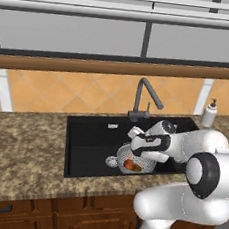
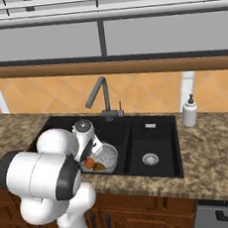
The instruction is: Put the colander in the sink, put the apple, pear in the colander, and turn on the sink faucet and pour water over the colander.
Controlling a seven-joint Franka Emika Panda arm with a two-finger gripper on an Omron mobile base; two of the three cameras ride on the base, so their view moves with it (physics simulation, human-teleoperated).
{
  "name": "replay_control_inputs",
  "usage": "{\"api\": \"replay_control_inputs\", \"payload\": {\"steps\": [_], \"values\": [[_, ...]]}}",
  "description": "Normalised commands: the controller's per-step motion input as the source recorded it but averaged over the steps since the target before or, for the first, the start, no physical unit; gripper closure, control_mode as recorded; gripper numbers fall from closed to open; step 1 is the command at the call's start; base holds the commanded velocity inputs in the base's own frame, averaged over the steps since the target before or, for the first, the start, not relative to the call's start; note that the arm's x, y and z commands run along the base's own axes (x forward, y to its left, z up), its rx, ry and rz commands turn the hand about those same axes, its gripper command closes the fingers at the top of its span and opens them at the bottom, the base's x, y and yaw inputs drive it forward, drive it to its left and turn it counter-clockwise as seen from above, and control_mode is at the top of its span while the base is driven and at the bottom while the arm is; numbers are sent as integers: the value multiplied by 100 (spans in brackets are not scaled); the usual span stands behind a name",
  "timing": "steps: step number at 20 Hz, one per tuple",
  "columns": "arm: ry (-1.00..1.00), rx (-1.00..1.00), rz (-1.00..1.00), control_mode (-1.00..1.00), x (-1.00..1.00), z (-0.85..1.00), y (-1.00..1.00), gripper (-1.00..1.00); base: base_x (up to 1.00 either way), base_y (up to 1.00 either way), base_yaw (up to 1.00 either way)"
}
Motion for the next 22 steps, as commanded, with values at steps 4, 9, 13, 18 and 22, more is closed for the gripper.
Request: {"api": "replay_control_inputs", "payload": {"steps": [4, 9, 13, 18, 22], "values": [[-4, 11, 6, -100, -13, 100, -8, -100, 0, 0, 0], [0, 11, 4, -100, -45, 91, -60, -100, 0, 0, 0], [0, 14, 2, -100, -4, 66, -91, -100, 0, 0, 0], [0, 18, 1, -100, 18, 38, -91, -100, 0, 0, 0], [0, 19, 0, -100, 69, 9, -55, -100, 0, 0, 0]]}}
